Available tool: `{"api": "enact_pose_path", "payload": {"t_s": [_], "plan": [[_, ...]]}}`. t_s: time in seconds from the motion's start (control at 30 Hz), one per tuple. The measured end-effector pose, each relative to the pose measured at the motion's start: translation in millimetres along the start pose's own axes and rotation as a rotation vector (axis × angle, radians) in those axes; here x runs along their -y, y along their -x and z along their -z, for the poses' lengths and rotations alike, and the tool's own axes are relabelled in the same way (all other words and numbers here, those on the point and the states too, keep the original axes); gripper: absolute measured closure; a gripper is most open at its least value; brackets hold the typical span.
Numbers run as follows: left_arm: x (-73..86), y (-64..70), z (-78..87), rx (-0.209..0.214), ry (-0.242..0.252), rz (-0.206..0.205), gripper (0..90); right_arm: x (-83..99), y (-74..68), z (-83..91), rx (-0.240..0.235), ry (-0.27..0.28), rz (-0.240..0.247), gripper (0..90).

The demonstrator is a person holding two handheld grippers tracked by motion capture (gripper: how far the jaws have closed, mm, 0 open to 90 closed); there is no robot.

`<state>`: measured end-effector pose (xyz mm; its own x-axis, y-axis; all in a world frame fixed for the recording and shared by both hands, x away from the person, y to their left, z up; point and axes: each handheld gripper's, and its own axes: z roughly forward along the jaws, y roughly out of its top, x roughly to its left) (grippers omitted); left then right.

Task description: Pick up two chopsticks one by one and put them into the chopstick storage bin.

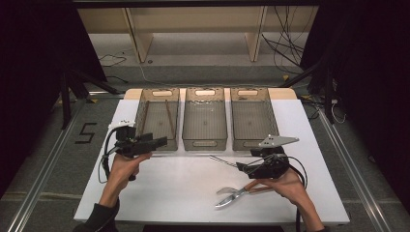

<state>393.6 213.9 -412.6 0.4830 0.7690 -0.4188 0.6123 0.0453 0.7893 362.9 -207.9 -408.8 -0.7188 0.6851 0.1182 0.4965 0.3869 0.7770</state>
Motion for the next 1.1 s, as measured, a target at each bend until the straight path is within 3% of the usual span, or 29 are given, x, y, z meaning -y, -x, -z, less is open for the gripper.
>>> {"api": "enact_pose_path", "payload": {"t_s": [0.3, 0.53, 0.9, 1.1], "plan": [[25.1, 2.2, -2.1, 0.041, 0.023, -0.021, 20.4, -3.6, 1.5, -13.2, -0.003, -0.055, 0.031, 26.6], [42.5, 5.3, -5.7, 0.041, 0.019, -0.08, 20.0, -4.8, 7.7, -18.1, -0.002, -0.088, 0.037, 28.0], [64.2, 8.7, -7.2, 0.037, -0.003, -0.128, 19.6, -4.8, 13.1, -30.4, 0.0, -0.156, 0.054, 30.4], [72.6, 12.0, -2.6, 0.042, 0.008, -0.153, 19.6, -4.1, 14.5, -41.6, 0.001, -0.199, 0.071, 32.4]]}}
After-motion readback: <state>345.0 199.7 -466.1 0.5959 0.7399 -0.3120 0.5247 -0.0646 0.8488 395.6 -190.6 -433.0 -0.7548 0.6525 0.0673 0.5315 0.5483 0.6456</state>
